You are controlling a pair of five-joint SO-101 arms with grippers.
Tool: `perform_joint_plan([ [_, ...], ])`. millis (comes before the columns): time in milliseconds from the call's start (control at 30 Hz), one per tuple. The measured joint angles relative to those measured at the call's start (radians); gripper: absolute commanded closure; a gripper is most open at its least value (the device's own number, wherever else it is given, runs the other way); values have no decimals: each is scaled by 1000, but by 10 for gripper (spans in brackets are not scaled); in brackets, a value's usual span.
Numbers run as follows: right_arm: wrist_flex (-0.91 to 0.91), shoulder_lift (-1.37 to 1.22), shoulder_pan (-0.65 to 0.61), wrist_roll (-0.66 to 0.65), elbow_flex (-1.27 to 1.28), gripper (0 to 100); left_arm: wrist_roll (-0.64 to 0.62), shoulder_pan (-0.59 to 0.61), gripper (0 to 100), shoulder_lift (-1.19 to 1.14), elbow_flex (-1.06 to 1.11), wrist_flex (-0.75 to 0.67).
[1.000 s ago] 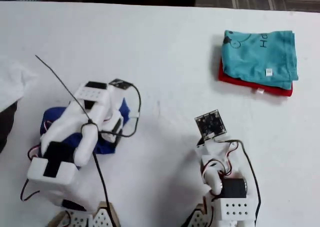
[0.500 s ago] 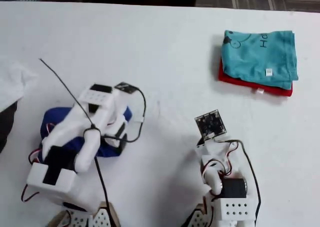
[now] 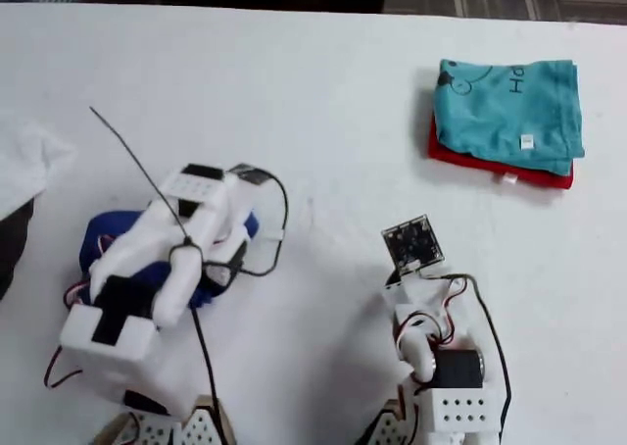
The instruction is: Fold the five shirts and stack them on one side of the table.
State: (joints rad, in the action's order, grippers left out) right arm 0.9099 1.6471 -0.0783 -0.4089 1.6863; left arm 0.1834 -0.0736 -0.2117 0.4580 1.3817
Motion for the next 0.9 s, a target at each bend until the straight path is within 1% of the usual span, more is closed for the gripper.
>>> perform_joint_plan([
  [100, 0, 0, 0, 0, 0, 978, 0, 12, 974, -2, -78, 83],
  [167, 0, 0, 0, 0, 0, 978, 26, 48, 974, 38, -135, 143],
  [267, 0, 0, 0, 0, 0, 978, 114, 121, 974, 147, -226, 244],
  [400, 0, 0, 0, 0, 0, 977, 232, 261, 974, 321, -304, 354],
  [467, 0, 0, 0, 0, 0, 967, 299, 342, 974, 404, -313, 368],
  [600, 44, 0, 3, 0, -52, 904, 404, 546, 975, 543, -319, 376],
  [700, 117, 0, 2, 0, -183, 920, 446, 707, 975, 605, -319, 377],
  [767, 133, -15, 2, 0, -278, 927, 479, 816, 975, 621, -319, 377],
  [900, 135, -189, -25, 2, -483, 926, 551, 996, 975, 628, -319, 377],
])
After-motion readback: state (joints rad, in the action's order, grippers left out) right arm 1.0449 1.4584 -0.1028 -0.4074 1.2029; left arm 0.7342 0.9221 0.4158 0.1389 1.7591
